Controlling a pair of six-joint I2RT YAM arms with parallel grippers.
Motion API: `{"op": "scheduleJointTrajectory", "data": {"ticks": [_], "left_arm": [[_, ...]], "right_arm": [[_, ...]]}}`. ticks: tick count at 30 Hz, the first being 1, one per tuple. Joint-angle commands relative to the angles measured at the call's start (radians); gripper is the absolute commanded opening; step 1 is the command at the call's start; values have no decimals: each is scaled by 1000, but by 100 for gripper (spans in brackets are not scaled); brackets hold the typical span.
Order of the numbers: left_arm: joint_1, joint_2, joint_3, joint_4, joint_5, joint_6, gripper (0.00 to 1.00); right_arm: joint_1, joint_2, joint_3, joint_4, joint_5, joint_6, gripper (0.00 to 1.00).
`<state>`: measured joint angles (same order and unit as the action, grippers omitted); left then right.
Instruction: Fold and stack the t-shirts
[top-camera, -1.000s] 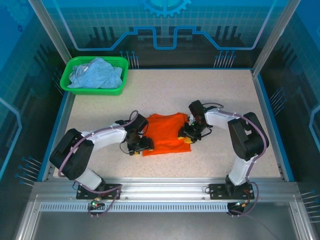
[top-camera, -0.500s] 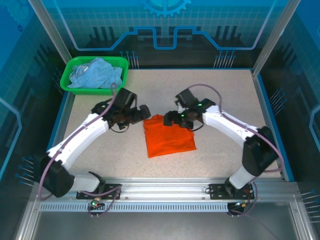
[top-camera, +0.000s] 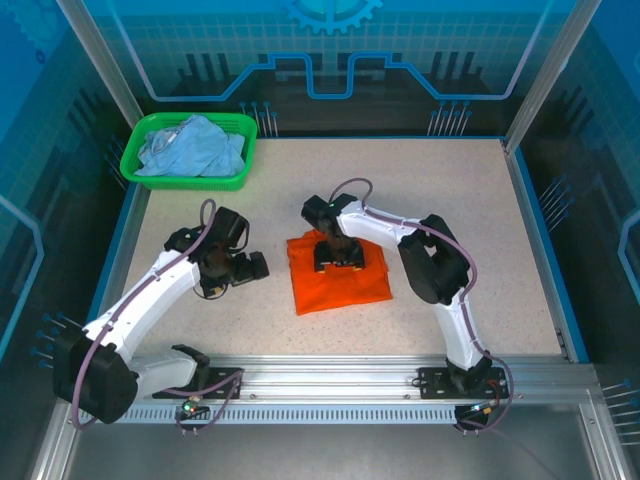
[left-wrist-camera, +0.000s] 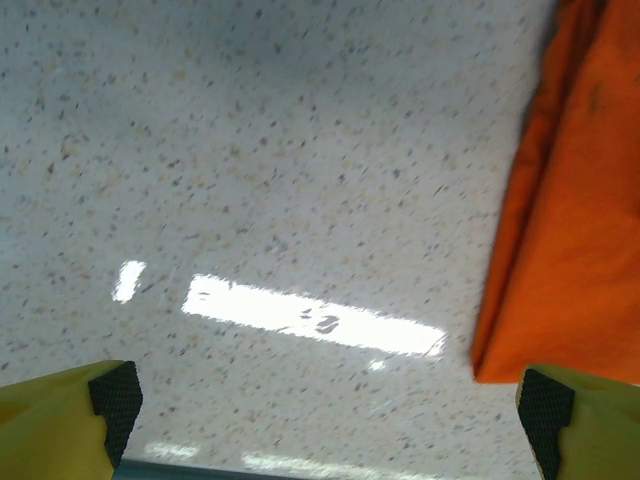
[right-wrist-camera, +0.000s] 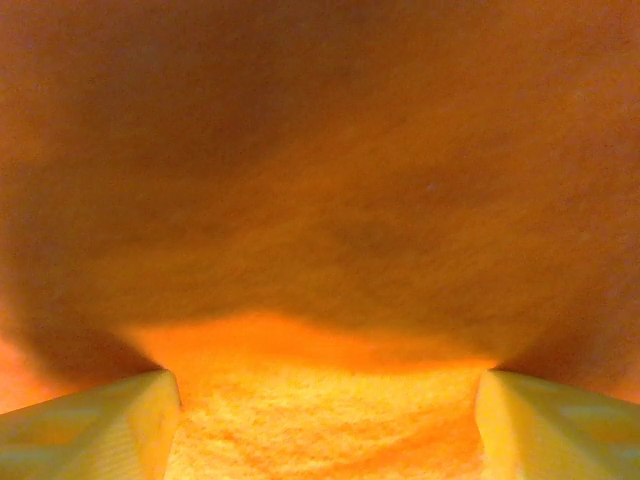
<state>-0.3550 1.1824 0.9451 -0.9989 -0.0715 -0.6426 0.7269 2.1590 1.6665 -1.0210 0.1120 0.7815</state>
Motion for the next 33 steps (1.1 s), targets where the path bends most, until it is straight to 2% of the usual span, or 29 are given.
{"op": "scheduleJointTrajectory", "data": {"ticks": [1, 4, 11, 15, 20, 22, 26, 30, 33], "left_arm": [[5, -17, 5, -36, 16, 58, 99], [9, -9, 34, -1, 0, 72, 99], [48, 41, 101, 0, -31, -9, 99], [60, 76, 119, -11, -31, -72, 99], [76, 103, 122, -3, -26, -131, 99], [78, 115, 118, -5, -21, -152, 99], [77, 143, 132, -21, -8, -173, 99], [77, 173, 161, -41, 5, -174, 99], [78, 190, 183, -53, 9, -160, 99]], "right_arm": [[-112, 33, 15, -97, 63, -13, 80], [-238, 63, 35, -95, 75, -82, 80], [-475, 214, 292, -189, 124, -251, 81], [-590, 341, 523, -265, 135, -296, 81], [-682, 528, 884, -391, 172, -304, 82], [-713, 561, 961, -391, 184, -304, 83], [-764, 538, 986, -322, 199, -298, 94], [-769, 415, 955, -251, 136, -307, 94], [-721, 254, 806, -150, 101, -335, 92]]}}
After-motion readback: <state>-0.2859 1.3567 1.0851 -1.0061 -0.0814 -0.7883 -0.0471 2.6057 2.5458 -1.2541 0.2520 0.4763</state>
